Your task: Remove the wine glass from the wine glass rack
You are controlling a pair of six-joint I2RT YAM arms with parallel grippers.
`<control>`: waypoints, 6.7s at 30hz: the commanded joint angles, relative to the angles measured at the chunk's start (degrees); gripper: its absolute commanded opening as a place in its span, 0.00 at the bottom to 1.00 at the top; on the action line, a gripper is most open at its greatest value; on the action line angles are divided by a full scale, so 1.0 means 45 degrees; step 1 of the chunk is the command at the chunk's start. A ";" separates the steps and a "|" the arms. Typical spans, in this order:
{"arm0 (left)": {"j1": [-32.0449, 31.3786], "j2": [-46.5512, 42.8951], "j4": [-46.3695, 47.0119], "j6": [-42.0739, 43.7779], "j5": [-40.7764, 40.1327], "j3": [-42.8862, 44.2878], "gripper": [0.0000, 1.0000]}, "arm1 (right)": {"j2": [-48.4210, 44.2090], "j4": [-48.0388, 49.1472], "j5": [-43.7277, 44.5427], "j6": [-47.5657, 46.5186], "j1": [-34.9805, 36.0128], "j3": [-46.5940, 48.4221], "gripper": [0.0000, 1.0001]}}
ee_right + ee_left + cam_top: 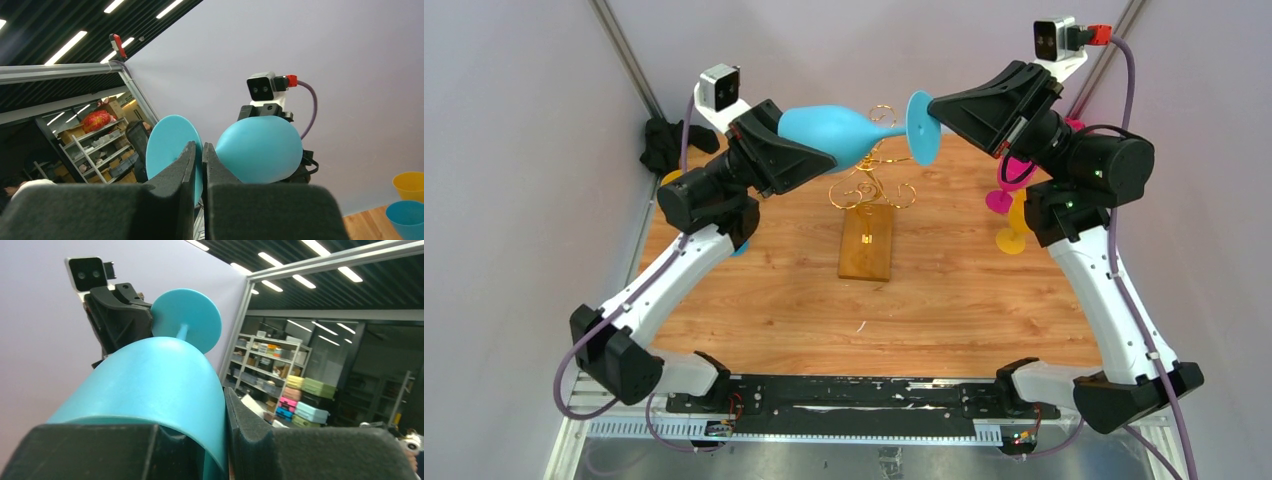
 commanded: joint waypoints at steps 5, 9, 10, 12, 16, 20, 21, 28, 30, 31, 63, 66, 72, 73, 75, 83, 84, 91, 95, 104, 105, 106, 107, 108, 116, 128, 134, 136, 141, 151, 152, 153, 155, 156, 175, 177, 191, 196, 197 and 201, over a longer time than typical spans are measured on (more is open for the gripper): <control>-0.0137 -0.1977 -0.5655 0.4127 -0.0911 -0.0928 0.00 | -0.0437 -0.1016 -0.0713 -0.1154 0.0194 -0.0024 0.24; -0.0136 -0.2752 -0.6500 0.4481 -0.1425 -0.1332 0.00 | -0.0535 -0.1075 -0.0699 -0.1166 0.0189 -0.0091 0.49; -0.0137 -0.2917 -0.6839 0.4629 -0.1475 -0.1351 0.00 | -0.0581 -0.1075 -0.0676 -0.1169 0.0186 -0.0119 0.54; -0.0137 -0.3178 -0.7697 0.5078 -0.1688 -0.1354 0.00 | -0.0650 -0.1058 -0.0622 -0.1188 0.0211 -0.0176 0.63; -0.0137 -0.3899 -0.9190 0.6033 -0.2335 -0.1463 0.00 | -0.0790 -0.0920 -0.0442 -0.1282 0.0213 -0.0281 0.77; -0.0106 -0.5041 -1.2070 0.7610 -0.3517 -0.1070 0.00 | -0.1314 -0.2387 -0.0119 -0.2588 0.0213 -0.0217 0.83; -0.0106 -0.5221 -1.2862 0.8052 -0.3804 -0.0927 0.00 | -0.1484 -0.2912 -0.0005 -0.3105 0.0209 -0.0147 0.83; -0.0117 -0.6801 -1.8844 1.1150 -0.6725 0.1520 0.00 | -0.2244 -0.6089 0.0844 -0.5392 0.0182 -0.0105 0.85; -0.0117 -0.6828 -2.0864 1.1867 -0.7891 0.2561 0.00 | -0.2375 -0.7169 0.1109 -0.6090 0.0186 0.0007 0.85; -0.0117 -0.6690 -2.2181 1.2222 -0.8214 0.3310 0.00 | -0.2449 -0.7948 0.1345 -0.6350 0.0193 0.0140 0.85; -0.0117 -0.1957 -3.0406 1.5220 -1.2507 0.0703 0.00 | -0.3844 -2.0065 0.8615 -1.3493 0.0194 0.1333 0.85; -0.0038 -0.1104 -2.9524 1.5152 -1.2199 0.0376 0.00 | -0.3984 -2.0367 0.8984 -1.3758 0.0189 0.1512 0.86; 0.1223 0.0664 -2.8526 1.5369 -1.1295 0.0320 0.00 | -0.4106 -2.0731 0.9477 -1.4055 0.0194 0.1775 0.86; 0.1442 0.0860 -2.8337 1.5423 -1.1146 0.0376 0.00 | -0.4123 -2.0742 0.9512 -1.4103 0.0194 0.1748 0.86; 0.1712 0.1320 -2.8216 1.5471 -1.1182 0.0581 0.00 | -0.4125 -2.0743 0.9636 -1.4136 0.0194 0.1705 0.86; 0.2324 0.3465 -2.7733 1.5575 -1.0829 0.1745 0.00 | -0.3894 -2.0600 0.9826 -1.4252 0.0190 0.1553 0.86; 0.2383 0.3688 -2.7598 1.5547 -1.0711 0.1834 0.00 | -0.3872 -2.0564 0.9851 -1.4265 0.0194 0.1488 0.86; 0.2672 0.5048 -2.7476 1.5462 -1.0798 0.2651 0.00 | -0.3729 -2.0305 0.9965 -1.4383 0.0194 0.1251 0.87; 0.2729 0.5238 -2.7369 1.5463 -1.1083 0.2764 0.00 | -0.3764 -2.0100 0.9936 -1.4381 0.0182 0.1093 0.87; 0.2892 0.5650 -2.7079 1.5372 -1.1292 0.2687 0.01 | -0.3864 -1.9594 0.9625 -1.4210 0.0194 0.0719 0.87; 0.2891 0.5680 -2.7079 1.5350 -1.1319 0.2657 0.03 | -0.3883 -1.9591 0.9607 -1.4194 0.0194 0.0712 0.87; 0.2891 0.5693 -2.7072 1.5345 -1.1322 0.2634 0.04 | -0.3907 -1.9600 0.9594 -1.4173 0.0193 0.0716 0.87; 0.2905 0.5700 -2.7068 1.5350 -1.1322 0.2604 0.05 | -0.3927 -1.9592 0.9586 -1.4167 0.0184 0.0702 0.87; 0.2910 0.5713 -2.7074 1.5345 -1.1322 0.2578 0.07 | -0.3959 -1.9581 0.9567 -1.4164 0.0181 0.0693 0.87; 0.2910 0.5677 -2.7086 1.5306 -1.1511 0.2487 0.19 | -0.4092 -1.9552 0.9500 -1.4099 0.0191 0.0547 0.88; 0.2930 0.5385 -2.7089 1.5286 -1.1614 0.2626 0.46 | -0.4155 -1.9426 0.9316 -1.4029 0.0194 0.0347 0.88; 0.2930 0.4890 -2.7274 1.5286 -1.1651 0.2943 0.48 | -0.4155 -1.9319 0.9323 -1.4034 0.0186 0.0217 0.88; 0.2930 0.4666 -2.7314 1.5308 -1.1679 0.3127 0.51 | -0.4172 -1.9307 0.9486 -1.4011 0.0191 0.0144 0.89; 0.2930 0.4209 -2.7704 1.5325 -1.1890 0.3755 0.57 | -0.4178 -1.9231 0.9390 -1.3980 0.0192 0.0047 0.92; 0.2931 0.2196 -2.7773 1.5071 -1.1530 0.4381 0.58 | -0.4165 -1.9204 0.9823 -1.4041 0.0194 -0.0144 0.98; 0.2930 0.1916 -2.7769 1.5081 -1.1436 0.4528 0.58 | -0.4148 -1.9237 0.9900 -1.4033 0.0194 -0.0152 0.98; 0.2930 0.1639 -2.7745 1.5138 -1.1263 0.4635 0.59 | -0.4136 -1.9271 0.9985 -1.4008 0.0194 -0.0144 0.98; 0.2930 0.1166 -2.7756 1.5317 -1.0964 0.4867 0.60 | -0.4134 -1.9277 1.0094 -1.4028 0.0194 -0.0170 0.98; 0.2930 0.0908 -2.7745 1.5409 -1.0787 0.4919 0.61 | -0.4124 -1.9294 1.0092 -1.4057 0.0182 -0.0163 0.98; 0.2930 -0.8633 -2.3071 1.5789 -0.5519 -0.2761 0.79 | -0.6065 -1.8667 1.1935 -1.4758 0.0192 -0.3081 1.00; 0.2930 -0.9453 -2.3234 1.5812 -0.5550 -0.3217 0.80 | -0.6448 -1.8462 1.2001 -1.4781 0.0188 -0.3635 1.00; 0.2930 -1.0563 -2.3999 1.5794 -0.5372 -0.3815 0.82 | -0.7353 -1.8670 1.2343 -1.4806 0.0183 -0.4986 1.00; 0.2930 -1.0550 -2.4031 1.5833 -0.5444 -0.3810 0.83 | -0.7076 -1.9176 1.2063 -1.4919 0.0187 -0.4967 1.00; 0.2930 -1.0529 -2.4030 1.5833 -0.5444 -0.3797 0.83 | -0.7067 -1.9187 1.2064 -1.4934 0.0192 -0.5040 1.00; 0.2930 -1.0550 -2.4178 1.5886 -0.5590 -0.3759 0.86 | -0.7259 -1.9048 1.2033 -1.4946 0.0178 -0.5250 1.00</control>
